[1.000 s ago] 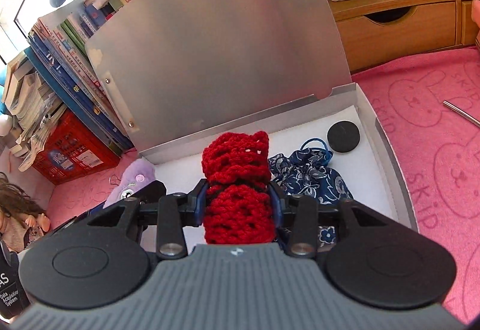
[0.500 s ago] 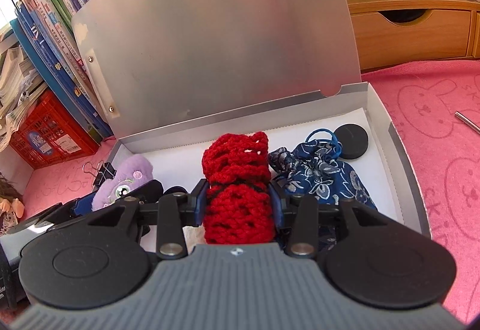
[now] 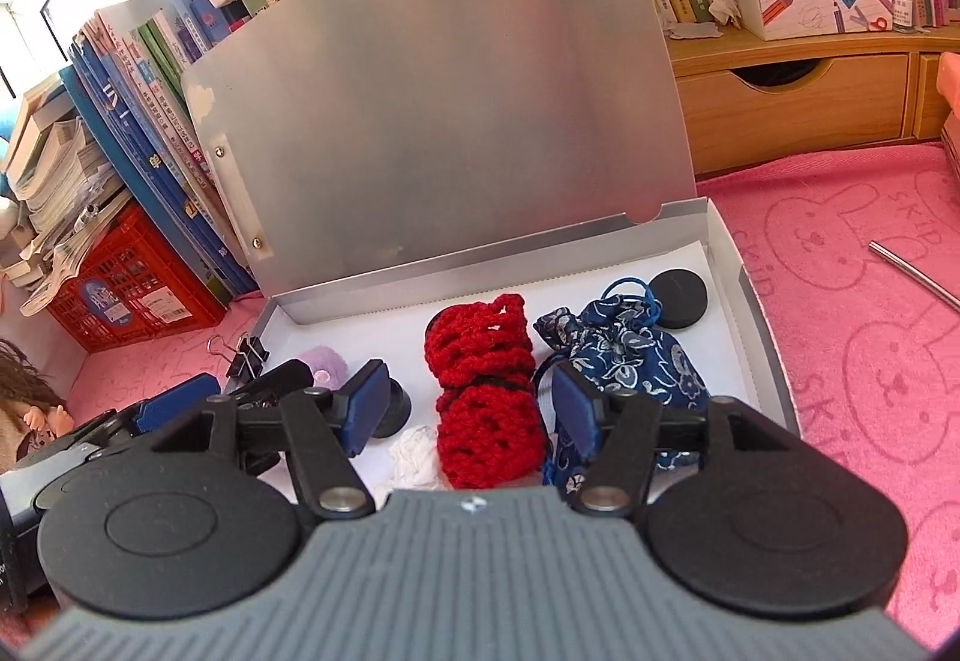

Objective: Organize objects
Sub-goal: 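Open the left tool to drop the plush while the right tool releases the knitted toy, then withdraw both tools from the box back toward the table items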

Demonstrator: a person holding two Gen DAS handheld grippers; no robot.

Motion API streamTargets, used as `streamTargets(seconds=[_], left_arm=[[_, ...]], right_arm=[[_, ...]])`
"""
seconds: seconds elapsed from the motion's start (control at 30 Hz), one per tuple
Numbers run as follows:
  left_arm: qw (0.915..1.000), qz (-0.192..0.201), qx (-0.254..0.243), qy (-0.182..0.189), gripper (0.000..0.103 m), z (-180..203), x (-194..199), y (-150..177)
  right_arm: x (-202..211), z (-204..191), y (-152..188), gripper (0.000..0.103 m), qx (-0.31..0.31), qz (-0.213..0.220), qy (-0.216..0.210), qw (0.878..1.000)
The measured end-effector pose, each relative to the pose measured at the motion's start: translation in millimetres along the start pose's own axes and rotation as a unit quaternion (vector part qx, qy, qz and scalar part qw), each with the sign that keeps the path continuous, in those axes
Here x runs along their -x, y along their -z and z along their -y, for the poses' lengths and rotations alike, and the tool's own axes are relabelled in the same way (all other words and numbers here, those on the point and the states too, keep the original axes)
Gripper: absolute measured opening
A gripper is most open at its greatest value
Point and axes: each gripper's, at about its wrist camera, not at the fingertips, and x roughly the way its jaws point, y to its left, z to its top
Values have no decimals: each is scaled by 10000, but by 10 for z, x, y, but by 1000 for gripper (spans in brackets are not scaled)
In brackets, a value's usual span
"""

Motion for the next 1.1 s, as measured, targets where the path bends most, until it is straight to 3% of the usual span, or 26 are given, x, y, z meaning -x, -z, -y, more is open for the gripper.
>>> streamTargets(seconds=[0.47,0.87,1.1], left_arm=[[9975,246,-526,395,80,137,858,359],[9945,434,-691,657,82,68,1523,852],[9963,330,-462,640,82,-5,1706,1191]], right_arm=[[856,-52,358,82,629,384,-83,9972],[1295,86,868,86,854,440,-122,9953],[1448,130,1182,88,1097,461,-7,9929]])
